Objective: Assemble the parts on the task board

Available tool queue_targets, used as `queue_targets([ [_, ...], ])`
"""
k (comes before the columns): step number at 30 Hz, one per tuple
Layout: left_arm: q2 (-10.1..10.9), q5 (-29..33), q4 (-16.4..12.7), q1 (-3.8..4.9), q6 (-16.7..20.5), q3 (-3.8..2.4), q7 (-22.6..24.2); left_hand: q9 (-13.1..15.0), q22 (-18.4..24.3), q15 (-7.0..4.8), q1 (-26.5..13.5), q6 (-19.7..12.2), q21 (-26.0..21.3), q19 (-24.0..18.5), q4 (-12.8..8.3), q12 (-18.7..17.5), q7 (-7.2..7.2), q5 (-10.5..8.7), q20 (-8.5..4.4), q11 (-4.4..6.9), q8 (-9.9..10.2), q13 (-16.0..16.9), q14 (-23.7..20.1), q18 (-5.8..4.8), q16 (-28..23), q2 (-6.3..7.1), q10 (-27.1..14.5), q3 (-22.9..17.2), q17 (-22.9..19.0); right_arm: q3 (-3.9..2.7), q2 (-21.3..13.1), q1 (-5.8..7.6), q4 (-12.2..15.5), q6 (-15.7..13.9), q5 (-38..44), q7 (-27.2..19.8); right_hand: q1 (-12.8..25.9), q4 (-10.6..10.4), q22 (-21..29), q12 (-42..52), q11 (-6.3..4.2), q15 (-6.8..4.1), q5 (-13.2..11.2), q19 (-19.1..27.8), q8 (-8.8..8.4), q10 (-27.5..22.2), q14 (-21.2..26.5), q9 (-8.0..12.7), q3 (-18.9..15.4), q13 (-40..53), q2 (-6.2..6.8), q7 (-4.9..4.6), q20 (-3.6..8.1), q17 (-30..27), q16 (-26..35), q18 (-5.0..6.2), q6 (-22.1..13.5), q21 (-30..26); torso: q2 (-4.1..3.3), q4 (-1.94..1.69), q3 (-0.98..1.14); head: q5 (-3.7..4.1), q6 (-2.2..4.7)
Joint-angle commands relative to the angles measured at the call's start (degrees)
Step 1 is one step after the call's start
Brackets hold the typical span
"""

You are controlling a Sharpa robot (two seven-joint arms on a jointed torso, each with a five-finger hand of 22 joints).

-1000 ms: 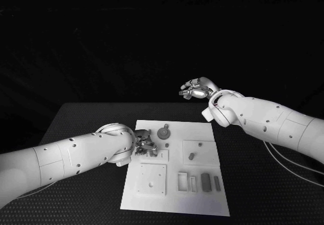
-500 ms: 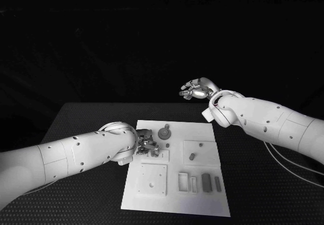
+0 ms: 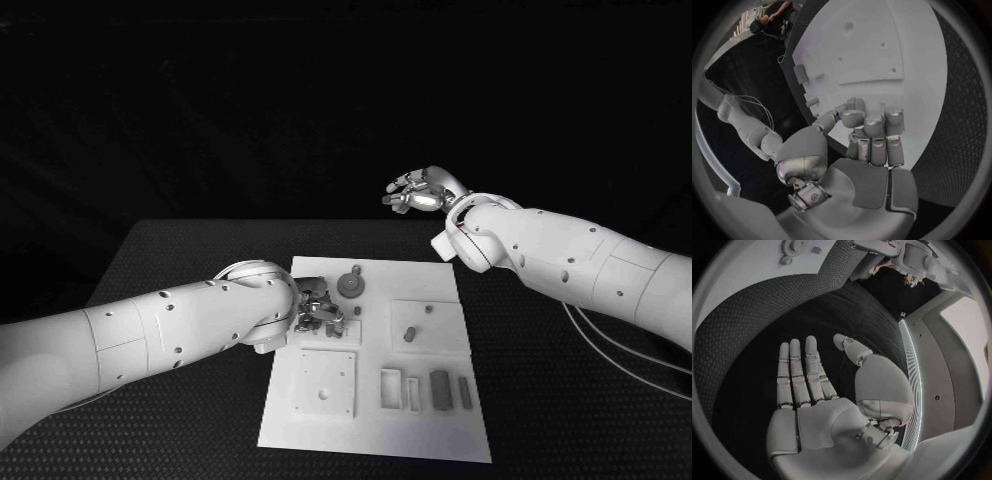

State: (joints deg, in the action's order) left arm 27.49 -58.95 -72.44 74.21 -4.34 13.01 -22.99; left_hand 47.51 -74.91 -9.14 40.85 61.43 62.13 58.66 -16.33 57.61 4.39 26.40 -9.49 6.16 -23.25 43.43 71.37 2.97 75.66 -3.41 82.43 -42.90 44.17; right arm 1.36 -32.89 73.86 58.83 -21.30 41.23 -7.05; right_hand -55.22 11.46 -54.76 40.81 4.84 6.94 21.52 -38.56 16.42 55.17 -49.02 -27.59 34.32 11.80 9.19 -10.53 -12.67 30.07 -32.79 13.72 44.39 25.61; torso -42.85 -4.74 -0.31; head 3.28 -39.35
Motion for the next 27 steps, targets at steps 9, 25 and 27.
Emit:
queue_targets([
  [9,0.26,-1.68,-0.19,0.39,-0.76,-0.44,-0.25,0.18,-1.10,-2.63,0.00,9.73,0.28,-0.43,-0.34,0.38,-6.18,2.77,-5.69,1.93,-0.42,-0.04,1.78,1.17,0.40,-0.95,-1.46,-0.68,-0.15,-0.03,-0.03,-0.05,-0.01,0.73,-0.01,-0.32,0.07,-0.01,-0.07,-0.17,4.31,0.36,0.26,0.36,-0.10,-10.93,0.25,0.07,-0.23,-0.12,-0.37,-0.79,0.10,0.11,0.26,0.03,1.25,-0.33,0.00,0.00,-0.08,-0.15,0.21],
  [25,-1.66,-5.46,0.42,1.77,-7.53,-0.51,-2.38,0.29,-1.12,-2.65,-0.23,9.71,0.47,-0.39,-0.37,0.74,-6.25,3.31,-5.71,2.00,-0.68,-0.03,1.82,1.21,0.67,-1.19,-1.52,-0.81,-0.30,-0.02,0.00,-0.12,-0.41,1.02,-0.03,-0.02,0.15,-0.02,-0.14,-0.17,4.34,0.40,0.38,0.45,-0.10,-10.97,0.32,0.16,-0.37,-0.34,-0.34,-0.78,0.07,0.16,0.39,0.01,1.23,-0.44,0.06,-0.07,-0.05,-0.47,0.45],
  [27,-1.88,-6.23,0.69,1.77,-8.05,-0.49,-2.58,0.31,-1.12,-2.65,-0.31,9.66,0.50,-0.44,-0.39,0.80,-6.24,3.56,-5.70,1.99,-0.72,-0.04,1.77,1.21,0.71,-1.23,-1.56,-0.87,-0.36,-0.02,0.02,-0.15,-0.43,1.01,-0.04,0.00,0.16,-0.02,-0.15,-0.17,4.35,0.41,0.39,0.47,-0.10,-10.98,0.35,0.18,-0.39,-0.38,-0.35,-0.78,0.07,0.16,0.42,0.01,1.23,-0.47,0.04,-0.08,-0.06,-0.44,0.44],
])
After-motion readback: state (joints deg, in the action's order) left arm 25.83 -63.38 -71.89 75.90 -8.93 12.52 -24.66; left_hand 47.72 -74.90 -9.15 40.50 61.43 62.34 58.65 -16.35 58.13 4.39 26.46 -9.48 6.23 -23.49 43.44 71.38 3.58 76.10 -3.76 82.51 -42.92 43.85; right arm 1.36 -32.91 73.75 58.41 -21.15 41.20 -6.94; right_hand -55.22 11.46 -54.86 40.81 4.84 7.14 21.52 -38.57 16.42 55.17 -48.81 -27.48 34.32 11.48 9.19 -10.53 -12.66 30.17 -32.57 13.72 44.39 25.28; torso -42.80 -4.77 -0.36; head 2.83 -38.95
